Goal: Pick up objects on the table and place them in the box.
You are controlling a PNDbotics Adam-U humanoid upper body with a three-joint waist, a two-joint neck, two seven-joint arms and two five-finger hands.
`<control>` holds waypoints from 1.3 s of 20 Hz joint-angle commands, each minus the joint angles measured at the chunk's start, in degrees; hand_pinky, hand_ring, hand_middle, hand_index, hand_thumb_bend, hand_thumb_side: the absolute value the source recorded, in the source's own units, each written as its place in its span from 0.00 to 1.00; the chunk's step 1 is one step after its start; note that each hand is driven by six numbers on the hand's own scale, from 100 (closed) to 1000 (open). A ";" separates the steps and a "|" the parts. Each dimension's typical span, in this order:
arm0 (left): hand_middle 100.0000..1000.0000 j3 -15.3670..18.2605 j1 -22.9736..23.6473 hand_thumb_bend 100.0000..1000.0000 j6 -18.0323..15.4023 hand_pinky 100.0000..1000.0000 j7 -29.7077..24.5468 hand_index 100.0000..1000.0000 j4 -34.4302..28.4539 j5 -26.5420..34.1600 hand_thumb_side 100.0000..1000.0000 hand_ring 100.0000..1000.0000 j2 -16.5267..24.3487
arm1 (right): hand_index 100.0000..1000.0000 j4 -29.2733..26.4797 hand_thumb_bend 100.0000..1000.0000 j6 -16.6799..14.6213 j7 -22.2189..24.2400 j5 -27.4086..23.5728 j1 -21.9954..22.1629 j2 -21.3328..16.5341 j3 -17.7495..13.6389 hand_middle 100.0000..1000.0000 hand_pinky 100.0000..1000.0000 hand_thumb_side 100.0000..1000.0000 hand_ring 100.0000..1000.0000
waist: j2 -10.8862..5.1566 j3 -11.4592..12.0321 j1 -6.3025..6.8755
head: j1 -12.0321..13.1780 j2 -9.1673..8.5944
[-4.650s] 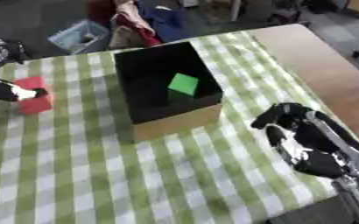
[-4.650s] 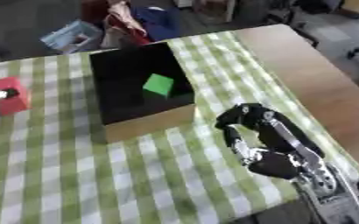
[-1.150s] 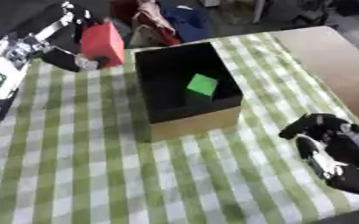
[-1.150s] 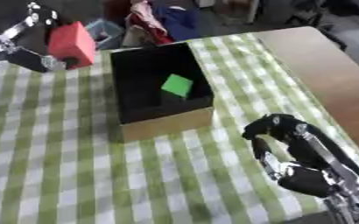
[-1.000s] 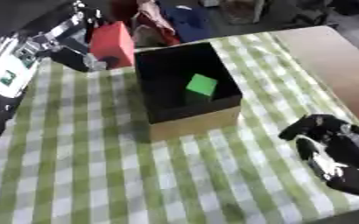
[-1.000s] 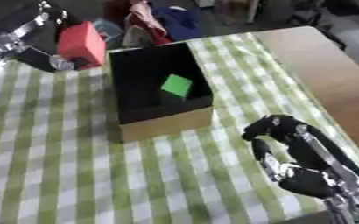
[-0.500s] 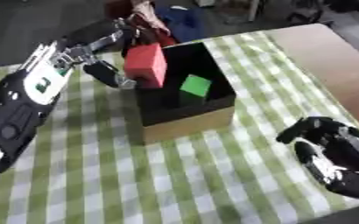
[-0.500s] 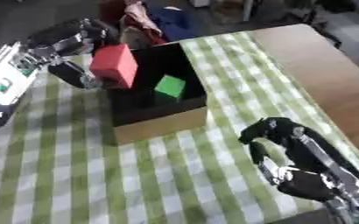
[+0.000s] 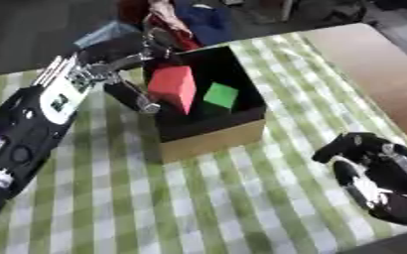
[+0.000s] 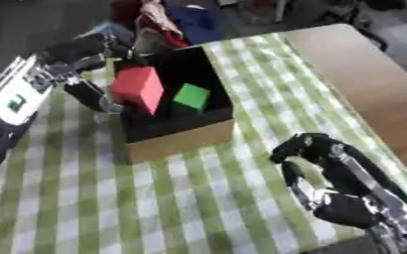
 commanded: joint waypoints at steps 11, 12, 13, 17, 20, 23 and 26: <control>0.78 2.16 -0.74 0.44 1.21 0.76 3.57 0.86 -1.06 -0.10 0.21 0.76 1.84 | 0.66 -0.56 0.00 -0.05 0.17 -0.29 -0.56 -0.46 -0.26 0.50 0.74 0.33 0.64 | -1.10 0.68 -0.54 | 0.22 -0.80; 0.79 2.26 -0.70 0.44 1.35 0.76 4.09 0.86 -1.12 -0.19 0.20 0.76 1.94 | 0.66 -0.55 0.00 -0.05 0.17 -0.28 -0.55 -0.47 -0.27 0.50 0.74 0.33 0.64 | -1.12 0.74 -0.57 | 0.24 -0.81; 0.78 2.32 -0.63 0.44 1.45 0.76 4.60 0.86 -1.20 -0.25 0.19 0.76 2.05 | 0.66 -0.54 0.00 -0.06 0.16 -0.27 -0.54 -0.48 -0.28 0.50 0.74 0.33 0.64 | -1.13 0.79 -0.59 | 0.25 -0.80; 0.75 2.56 -0.03 0.41 1.97 0.75 6.03 0.84 -1.85 0.74 0.17 0.73 2.75 | 0.66 -0.45 0.00 -0.07 0.08 -0.23 -0.40 -0.51 -0.36 0.50 0.74 0.33 0.64 | -1.28 1.22 -0.81 | 0.13 -0.72; 0.71 3.05 0.81 0.36 2.80 0.74 6.41 0.82 -3.38 3.48 0.15 0.70 3.86 | 0.66 -0.32 0.00 -0.10 -0.09 -0.14 -0.19 -0.58 -0.52 0.50 0.74 0.32 0.64 | -1.47 2.05 -1.14 | -0.10 -0.66; 0.66 3.78 2.22 0.26 4.48 0.73 6.18 0.79 -6.26 8.51 0.18 0.66 5.49 | 0.66 -0.26 0.00 -0.18 -0.44 -0.06 0.22 -0.76 -0.83 0.50 0.74 0.32 0.64 | -1.69 3.33 -1.61 | -0.36 -0.39; 0.63 4.71 4.71 0.20 6.72 0.71 5.43 0.77 -10.83 15.30 0.14 0.63 7.44 | 0.66 -0.24 0.00 -0.28 -1.15 0.17 0.86 -0.99 -1.52 0.50 0.74 0.32 0.64 | -2.02 5.17 -2.03 | -0.59 -0.07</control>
